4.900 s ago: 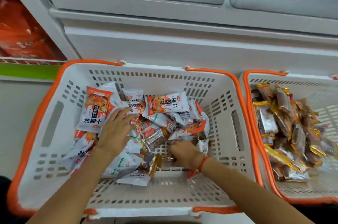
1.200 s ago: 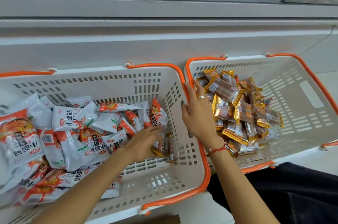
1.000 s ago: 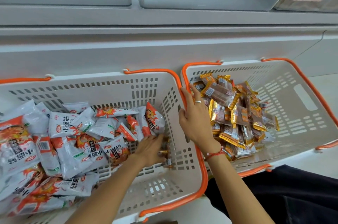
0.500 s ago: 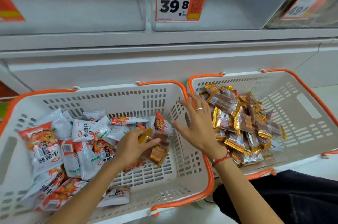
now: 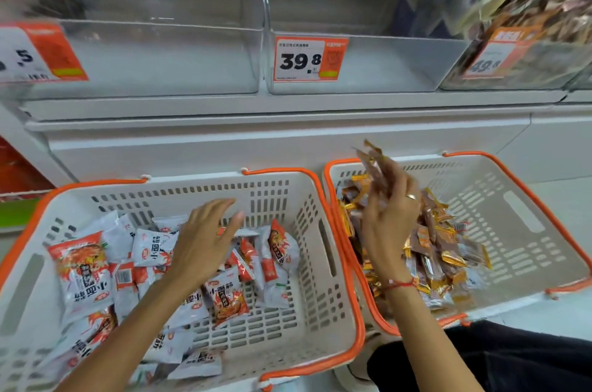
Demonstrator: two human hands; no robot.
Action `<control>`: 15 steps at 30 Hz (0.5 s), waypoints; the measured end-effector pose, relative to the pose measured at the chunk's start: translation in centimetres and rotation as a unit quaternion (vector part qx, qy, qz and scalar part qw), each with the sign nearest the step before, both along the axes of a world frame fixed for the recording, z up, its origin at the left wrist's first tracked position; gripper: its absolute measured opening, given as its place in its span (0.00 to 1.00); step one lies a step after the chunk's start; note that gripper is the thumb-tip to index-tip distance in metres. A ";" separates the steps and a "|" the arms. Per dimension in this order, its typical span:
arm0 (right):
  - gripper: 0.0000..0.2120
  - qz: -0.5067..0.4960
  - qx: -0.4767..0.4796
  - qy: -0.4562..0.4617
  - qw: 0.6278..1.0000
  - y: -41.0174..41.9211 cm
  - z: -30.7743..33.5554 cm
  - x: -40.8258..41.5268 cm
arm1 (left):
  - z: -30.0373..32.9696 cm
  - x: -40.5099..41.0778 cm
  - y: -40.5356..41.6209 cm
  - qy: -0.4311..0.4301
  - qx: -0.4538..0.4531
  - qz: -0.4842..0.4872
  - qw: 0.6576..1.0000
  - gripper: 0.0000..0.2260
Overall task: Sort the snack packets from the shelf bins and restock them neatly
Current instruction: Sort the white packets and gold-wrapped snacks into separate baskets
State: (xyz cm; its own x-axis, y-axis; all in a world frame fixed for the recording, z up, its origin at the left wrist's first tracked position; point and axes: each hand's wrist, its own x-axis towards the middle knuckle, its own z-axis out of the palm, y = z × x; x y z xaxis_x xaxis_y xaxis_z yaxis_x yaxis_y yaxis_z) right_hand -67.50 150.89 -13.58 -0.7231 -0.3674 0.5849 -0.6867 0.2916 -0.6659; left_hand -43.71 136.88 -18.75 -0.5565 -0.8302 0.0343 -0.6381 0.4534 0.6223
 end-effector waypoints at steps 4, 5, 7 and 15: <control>0.23 -0.078 0.224 -0.013 0.971 2.7 -3.4 -5.5 | -7.4 6.6 -0.9 -0.194 -0.014 0.003 0.981 0.28; 0.24 -0.043 0.300 -0.062 0.951 3.0 -4.3 -6.0 | -8.5 7.8 -0.8 -0.235 0.007 -0.007 0.972 0.29; 0.27 -0.005 0.363 -0.133 0.922 3.5 -5.6 -6.5 | -9.6 9.2 -0.8 -0.303 0.035 -0.032 0.952 0.30; 0.15 0.056 0.158 0.064 0.984 -3.3 -2.2 0.2 | -6.8 8.3 -1.7 -0.263 0.033 -0.015 0.964 0.21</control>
State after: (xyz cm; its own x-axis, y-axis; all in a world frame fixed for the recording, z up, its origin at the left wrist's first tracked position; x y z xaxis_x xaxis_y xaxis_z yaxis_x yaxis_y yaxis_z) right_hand -67.25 147.58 -15.78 -0.5962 -0.6186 0.5116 -0.7982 0.3883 -0.4606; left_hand -35.42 135.17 -25.54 -0.5059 -0.8044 -0.3115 -0.8608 0.4470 0.2436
